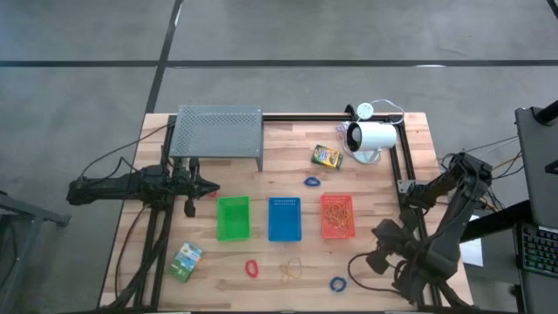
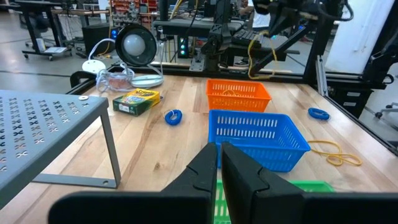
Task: Pick & Place Office Desk Supplies
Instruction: Put the yellow rubber band into the orange bin
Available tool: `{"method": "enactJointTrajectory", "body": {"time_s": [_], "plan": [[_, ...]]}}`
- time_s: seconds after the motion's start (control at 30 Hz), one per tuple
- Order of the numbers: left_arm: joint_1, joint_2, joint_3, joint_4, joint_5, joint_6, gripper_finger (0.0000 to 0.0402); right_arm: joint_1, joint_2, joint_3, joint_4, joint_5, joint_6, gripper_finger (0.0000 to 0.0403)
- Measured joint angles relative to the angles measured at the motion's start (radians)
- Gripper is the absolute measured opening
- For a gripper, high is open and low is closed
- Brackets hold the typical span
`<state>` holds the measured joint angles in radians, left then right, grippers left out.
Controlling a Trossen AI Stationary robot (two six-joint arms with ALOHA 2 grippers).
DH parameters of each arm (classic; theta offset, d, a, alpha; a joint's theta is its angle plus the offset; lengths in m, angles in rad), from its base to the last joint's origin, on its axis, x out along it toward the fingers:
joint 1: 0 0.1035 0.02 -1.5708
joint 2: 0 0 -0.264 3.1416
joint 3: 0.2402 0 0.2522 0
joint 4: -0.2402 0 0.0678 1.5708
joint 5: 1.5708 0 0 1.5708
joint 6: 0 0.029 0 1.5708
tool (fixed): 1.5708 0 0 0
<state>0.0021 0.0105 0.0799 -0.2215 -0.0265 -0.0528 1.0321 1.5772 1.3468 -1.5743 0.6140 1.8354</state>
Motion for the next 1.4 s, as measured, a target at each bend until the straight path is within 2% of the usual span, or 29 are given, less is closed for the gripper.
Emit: {"method": "enactJointTrajectory", "body": {"time_s": [0.17, 0.37, 0.77, 1.13, 1.4], "plan": [[0.000, 0.000, 0.000, 0.000, 0.000, 0.000, 0.0028, -0.003, -0.036, 0.004, 0.003, 0.120, -0.111, 0.0008], [0.000, 0.000, 0.000, 0.000, 0.000, 0.000, 0.0028, -0.003, -0.097, -0.042, 0.006, 0.239, -0.165, 0.0008], [0.000, 0.000, 0.000, 0.000, 0.000, 0.000, 0.0028, -0.023, -0.174, -0.127, 0.110, 0.357, -0.321, 0.0008], [0.000, 0.000, 0.000, 0.000, 0.000, 0.000, 0.0028, -0.067, -0.282, -0.319, 0.372, 0.393, -0.501, 0.0008], [0.000, 0.000, 0.000, 0.000, 0.000, 0.000, 0.0028, -0.100, -0.382, -0.504, 0.687, 0.422, -0.682, 0.0008]]}}
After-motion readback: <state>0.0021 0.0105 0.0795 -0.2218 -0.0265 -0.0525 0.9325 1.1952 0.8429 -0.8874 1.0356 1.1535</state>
